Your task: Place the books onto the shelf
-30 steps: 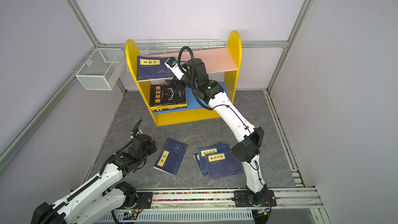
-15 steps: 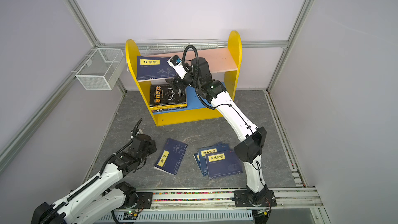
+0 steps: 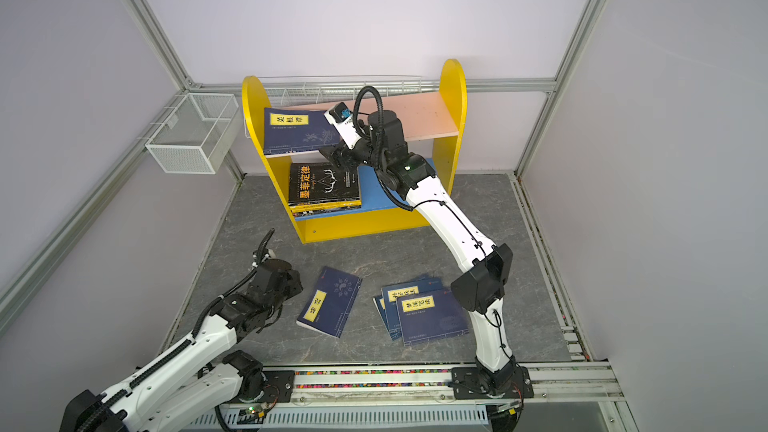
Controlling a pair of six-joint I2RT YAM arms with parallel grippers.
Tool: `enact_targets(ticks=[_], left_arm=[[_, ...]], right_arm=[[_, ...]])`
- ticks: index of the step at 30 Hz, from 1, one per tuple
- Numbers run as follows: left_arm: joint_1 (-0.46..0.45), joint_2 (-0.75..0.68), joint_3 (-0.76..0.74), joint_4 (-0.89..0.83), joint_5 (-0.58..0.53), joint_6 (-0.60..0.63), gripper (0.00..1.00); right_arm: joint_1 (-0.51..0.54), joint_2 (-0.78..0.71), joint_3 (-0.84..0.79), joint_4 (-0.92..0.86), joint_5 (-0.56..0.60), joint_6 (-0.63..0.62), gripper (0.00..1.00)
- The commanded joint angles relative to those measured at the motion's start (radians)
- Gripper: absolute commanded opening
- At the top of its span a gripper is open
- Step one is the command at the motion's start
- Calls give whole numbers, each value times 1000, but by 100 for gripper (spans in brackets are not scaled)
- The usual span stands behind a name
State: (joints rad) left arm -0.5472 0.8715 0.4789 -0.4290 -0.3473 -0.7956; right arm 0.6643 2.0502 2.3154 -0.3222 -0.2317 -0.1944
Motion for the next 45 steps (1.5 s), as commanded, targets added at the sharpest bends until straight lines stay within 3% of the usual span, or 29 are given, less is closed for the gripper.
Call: enact_targets(ticks=[1,11,20,24,30,35,40,45], left_arm=[[3,-6,31,-18,-10,2,41],[3,-10,37,-30,-14,12,41],[3,-71,27,-59,-39,7,41],[3,-71,31,-47,-23,34,42],[3,-5,82,-62,2,134,42],[3,78,101,-67,30,185,44],[3,208,89,-8,146,184,46],[0,357,120,-16,243,192,47]], right_arm=[[17,45,9,3,26,16,81],[31,69,12,11,190,74,80],[45,86,44,-5,150,58,80],[49,35,10,15,191,66,82],[54,-286,-304,201,297,16,87],[69,-529,-636,227,222,81,86],[116,-589,-915,93,142,197,84],[157,-546,-1121,2,60,354,81]])
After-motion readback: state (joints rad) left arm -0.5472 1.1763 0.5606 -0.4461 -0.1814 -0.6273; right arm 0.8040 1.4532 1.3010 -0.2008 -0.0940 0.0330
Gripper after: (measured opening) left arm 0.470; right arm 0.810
